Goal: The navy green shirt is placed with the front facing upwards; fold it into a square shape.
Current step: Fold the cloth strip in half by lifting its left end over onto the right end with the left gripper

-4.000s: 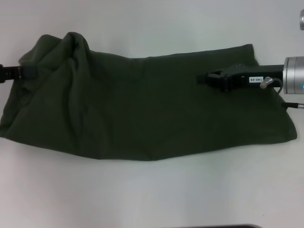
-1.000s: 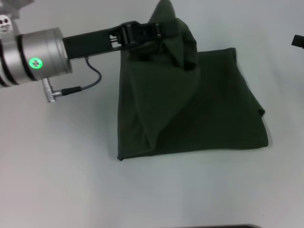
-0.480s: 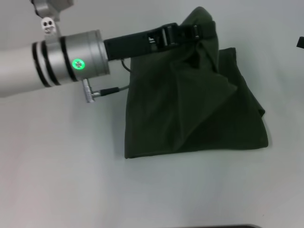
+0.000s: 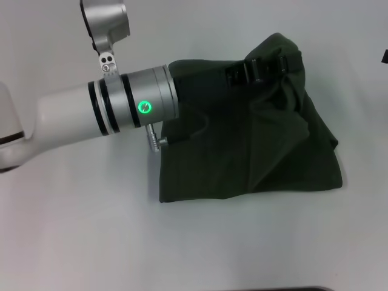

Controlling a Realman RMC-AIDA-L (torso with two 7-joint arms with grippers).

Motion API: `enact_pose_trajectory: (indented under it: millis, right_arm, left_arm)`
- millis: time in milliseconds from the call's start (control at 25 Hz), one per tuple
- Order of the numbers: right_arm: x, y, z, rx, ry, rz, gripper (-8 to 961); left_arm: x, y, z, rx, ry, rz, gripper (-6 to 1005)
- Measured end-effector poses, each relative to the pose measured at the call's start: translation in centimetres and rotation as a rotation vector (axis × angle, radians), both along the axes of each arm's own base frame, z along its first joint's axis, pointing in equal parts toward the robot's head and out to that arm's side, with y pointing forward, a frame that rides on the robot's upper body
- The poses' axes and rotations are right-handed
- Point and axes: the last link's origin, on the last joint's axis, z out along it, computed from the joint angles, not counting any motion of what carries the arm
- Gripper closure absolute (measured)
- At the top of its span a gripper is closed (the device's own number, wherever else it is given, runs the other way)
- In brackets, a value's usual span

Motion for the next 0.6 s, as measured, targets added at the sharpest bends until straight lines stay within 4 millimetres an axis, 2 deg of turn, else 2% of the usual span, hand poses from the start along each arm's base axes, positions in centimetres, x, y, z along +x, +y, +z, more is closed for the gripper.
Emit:
enact_pose_trajectory:
  millis: [560,600]
  right_arm:
    - [-0.4,0.2,-0.6,-0.012,0.009,0.009,924]
    - [-0.4,0.2,-0.6,-0.011,0.010,0.009,924]
  left_arm:
    - [-0.4,-1.1,-0.5,-0.005,-0.029,0.011,819]
    - [-0.4,-1.2,-0.5,-0.007,-0.030,0.012,747]
